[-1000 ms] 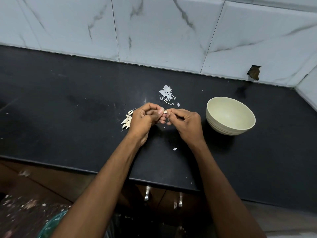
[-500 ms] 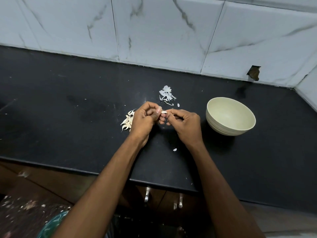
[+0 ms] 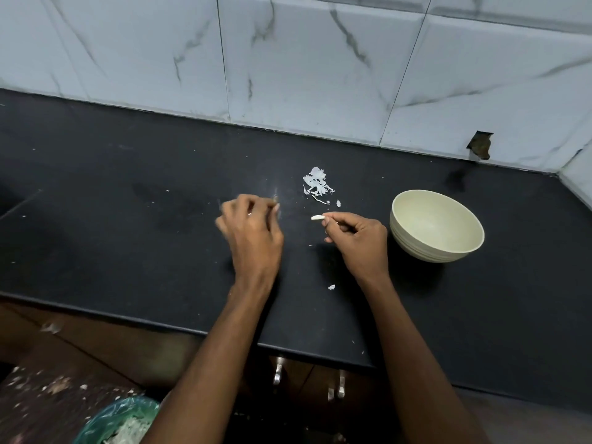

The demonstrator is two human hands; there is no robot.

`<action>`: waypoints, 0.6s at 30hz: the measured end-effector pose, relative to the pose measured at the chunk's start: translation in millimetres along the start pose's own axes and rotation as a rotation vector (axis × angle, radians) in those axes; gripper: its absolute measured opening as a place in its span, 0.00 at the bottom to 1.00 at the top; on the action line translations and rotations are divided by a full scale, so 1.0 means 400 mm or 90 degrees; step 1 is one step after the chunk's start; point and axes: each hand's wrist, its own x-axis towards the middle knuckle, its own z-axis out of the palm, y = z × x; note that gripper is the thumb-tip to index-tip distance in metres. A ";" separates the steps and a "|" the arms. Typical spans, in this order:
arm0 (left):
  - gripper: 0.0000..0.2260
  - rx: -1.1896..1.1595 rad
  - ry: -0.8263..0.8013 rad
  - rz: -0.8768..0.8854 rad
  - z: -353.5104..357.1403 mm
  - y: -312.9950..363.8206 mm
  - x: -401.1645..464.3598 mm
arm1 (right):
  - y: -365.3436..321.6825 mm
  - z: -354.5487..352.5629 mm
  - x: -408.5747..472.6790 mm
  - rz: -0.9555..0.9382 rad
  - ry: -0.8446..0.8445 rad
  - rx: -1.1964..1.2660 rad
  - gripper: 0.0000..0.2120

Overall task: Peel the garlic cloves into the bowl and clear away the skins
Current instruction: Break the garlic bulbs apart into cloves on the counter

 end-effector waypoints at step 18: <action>0.06 -0.410 -0.299 -0.235 0.058 0.049 -0.007 | -0.015 0.000 -0.004 -0.017 -0.078 0.046 0.05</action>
